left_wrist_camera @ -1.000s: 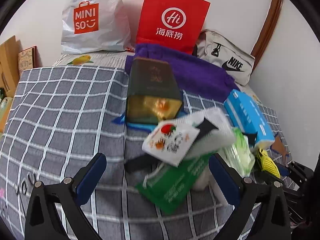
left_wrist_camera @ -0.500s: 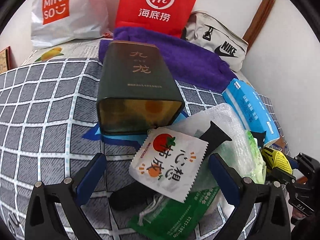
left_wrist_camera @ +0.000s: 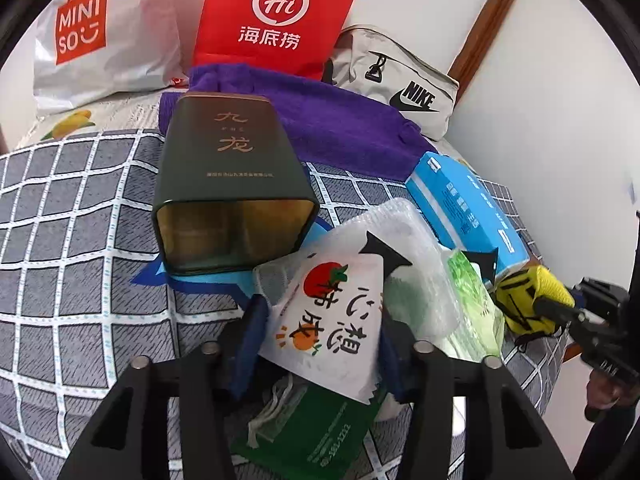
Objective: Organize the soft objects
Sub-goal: 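Grasp the white tomato-print snack packet with the left tool while the right tool lifts the yellow bag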
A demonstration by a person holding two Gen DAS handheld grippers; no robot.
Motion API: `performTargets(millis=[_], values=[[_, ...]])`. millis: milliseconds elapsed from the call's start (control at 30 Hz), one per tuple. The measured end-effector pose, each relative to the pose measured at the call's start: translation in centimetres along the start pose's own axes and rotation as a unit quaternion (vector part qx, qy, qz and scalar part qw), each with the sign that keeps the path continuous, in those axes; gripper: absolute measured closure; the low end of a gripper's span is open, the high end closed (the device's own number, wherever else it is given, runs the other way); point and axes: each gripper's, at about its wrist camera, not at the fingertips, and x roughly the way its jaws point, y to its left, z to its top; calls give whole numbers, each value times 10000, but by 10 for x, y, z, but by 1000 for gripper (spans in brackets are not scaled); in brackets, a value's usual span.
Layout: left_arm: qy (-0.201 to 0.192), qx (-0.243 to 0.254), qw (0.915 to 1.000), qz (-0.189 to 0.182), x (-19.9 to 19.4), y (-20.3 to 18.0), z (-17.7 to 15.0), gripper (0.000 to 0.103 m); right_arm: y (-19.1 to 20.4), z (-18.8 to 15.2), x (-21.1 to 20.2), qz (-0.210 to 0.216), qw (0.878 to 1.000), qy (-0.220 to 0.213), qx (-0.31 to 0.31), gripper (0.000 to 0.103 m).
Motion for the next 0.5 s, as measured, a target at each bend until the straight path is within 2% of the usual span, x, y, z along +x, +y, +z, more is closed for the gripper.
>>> performTargets(millis=[167, 200, 500], values=[[-80, -58, 9999, 133, -14, 2, -5, 75, -2, -2, -9, 76, 9999, -102, 105, 85], [-99, -108, 9997, 184, -17, 3, -6, 84, -2, -2, -10, 79, 9999, -83, 121, 86], [-299, -121, 9988, 378, -36, 3, -8, 87, -9, -2, -23, 124, 9992, -216, 326, 87]])
